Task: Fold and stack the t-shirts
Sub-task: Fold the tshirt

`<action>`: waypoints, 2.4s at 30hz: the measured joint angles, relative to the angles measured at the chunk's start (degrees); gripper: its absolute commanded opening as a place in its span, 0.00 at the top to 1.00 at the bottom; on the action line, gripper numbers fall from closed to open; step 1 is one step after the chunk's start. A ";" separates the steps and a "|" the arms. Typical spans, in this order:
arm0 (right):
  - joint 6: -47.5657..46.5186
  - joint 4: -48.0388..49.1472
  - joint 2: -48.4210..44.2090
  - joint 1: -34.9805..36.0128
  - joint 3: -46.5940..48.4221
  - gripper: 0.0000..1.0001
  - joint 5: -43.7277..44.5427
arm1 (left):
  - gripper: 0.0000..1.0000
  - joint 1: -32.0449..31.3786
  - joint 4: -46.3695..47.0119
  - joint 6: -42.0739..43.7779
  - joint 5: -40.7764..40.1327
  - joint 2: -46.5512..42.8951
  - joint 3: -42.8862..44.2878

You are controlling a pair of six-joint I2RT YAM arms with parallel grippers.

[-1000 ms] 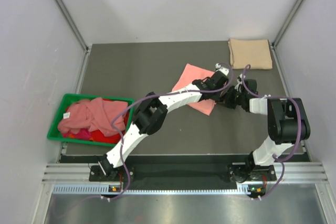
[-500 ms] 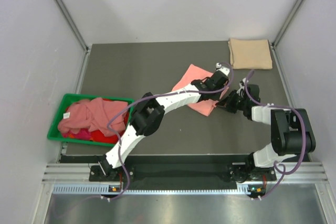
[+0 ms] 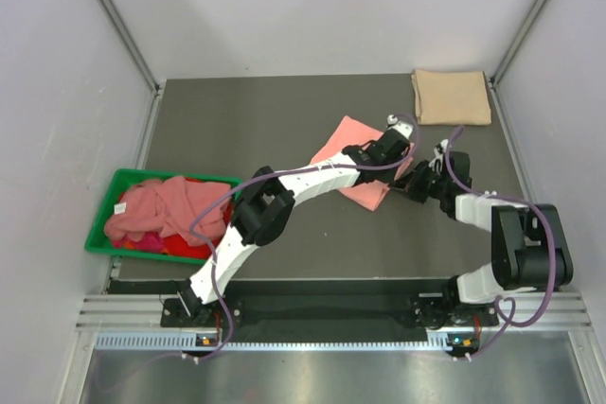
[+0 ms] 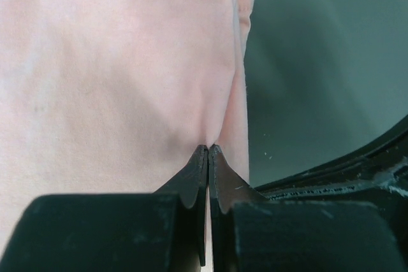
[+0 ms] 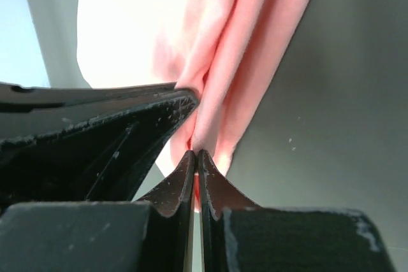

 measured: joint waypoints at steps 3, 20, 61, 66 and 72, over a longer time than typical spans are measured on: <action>1.90 1.66 -1.46 0.92 -2.12 1.00 0.63 | 1.00 0.00 0.13 -0.02 0.13 -0.28 -0.44; 11.89 16.92 -2.62 9.33 -14.84 1.00 9.29 | 1.00 -1.40 6.10 0.61 3.21 -7.45 -12.66; -4.72 -16.87 -6.32 -0.74 5.20 0.59 19.96 | 0.80 -3.26 10.38 -0.72 12.79 -20.06 -28.72; -4.68 -16.52 -5.95 -0.96 5.49 0.63 19.63 | 0.75 -3.19 10.40 -1.18 13.33 -20.06 -29.77; -4.24 -16.13 -6.84 -4.50 5.44 0.63 19.32 | 0.70 -3.50 10.23 -0.35 10.01 -19.65 -28.94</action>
